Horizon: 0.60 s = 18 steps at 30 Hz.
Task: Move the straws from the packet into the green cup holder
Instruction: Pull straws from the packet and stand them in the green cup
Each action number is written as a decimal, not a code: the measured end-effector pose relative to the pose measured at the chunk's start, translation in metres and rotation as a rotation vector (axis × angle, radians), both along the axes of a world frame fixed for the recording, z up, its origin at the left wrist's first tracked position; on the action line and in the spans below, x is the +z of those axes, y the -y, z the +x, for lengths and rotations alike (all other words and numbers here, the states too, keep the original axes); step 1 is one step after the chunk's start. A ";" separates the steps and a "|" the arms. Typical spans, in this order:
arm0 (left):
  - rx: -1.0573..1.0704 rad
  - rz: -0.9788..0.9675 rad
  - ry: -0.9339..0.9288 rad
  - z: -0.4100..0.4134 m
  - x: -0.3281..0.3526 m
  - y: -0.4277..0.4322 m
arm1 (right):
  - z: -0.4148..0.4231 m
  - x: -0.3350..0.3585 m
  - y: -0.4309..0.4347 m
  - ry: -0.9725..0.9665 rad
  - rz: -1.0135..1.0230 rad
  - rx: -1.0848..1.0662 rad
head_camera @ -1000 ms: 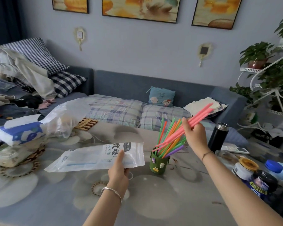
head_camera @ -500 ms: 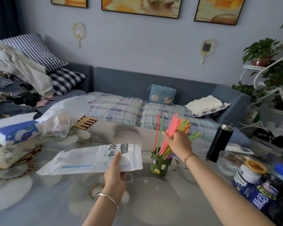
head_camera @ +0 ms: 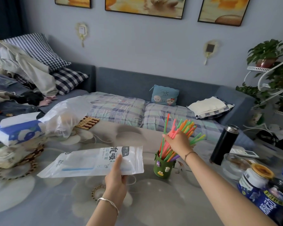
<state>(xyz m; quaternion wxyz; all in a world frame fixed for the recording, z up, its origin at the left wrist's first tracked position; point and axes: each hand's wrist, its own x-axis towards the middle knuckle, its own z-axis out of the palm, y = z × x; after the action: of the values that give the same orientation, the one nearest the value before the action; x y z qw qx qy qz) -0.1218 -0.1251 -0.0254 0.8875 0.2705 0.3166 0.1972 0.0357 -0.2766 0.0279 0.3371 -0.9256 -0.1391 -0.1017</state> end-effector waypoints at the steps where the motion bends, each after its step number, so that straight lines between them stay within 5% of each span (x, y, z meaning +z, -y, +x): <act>1: 0.000 -0.001 0.005 0.000 0.000 0.000 | 0.001 -0.001 -0.001 -0.038 -0.025 0.003; 5: 0.010 0.002 0.025 0.000 -0.003 -0.003 | 0.000 0.004 -0.001 -0.051 0.044 0.043; 11: 0.030 -0.019 0.073 0.001 -0.002 -0.005 | -0.010 0.029 0.000 0.417 0.102 0.033; 18: 0.019 -0.015 0.060 0.000 -0.001 -0.006 | -0.008 0.023 0.001 0.307 -0.098 0.064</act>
<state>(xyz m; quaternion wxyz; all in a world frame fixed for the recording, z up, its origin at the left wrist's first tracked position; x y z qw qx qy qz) -0.1215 -0.1196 -0.0261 0.8969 0.2545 0.2937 0.2112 0.0279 -0.2780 0.0512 0.2695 -0.9096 -0.2232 -0.2241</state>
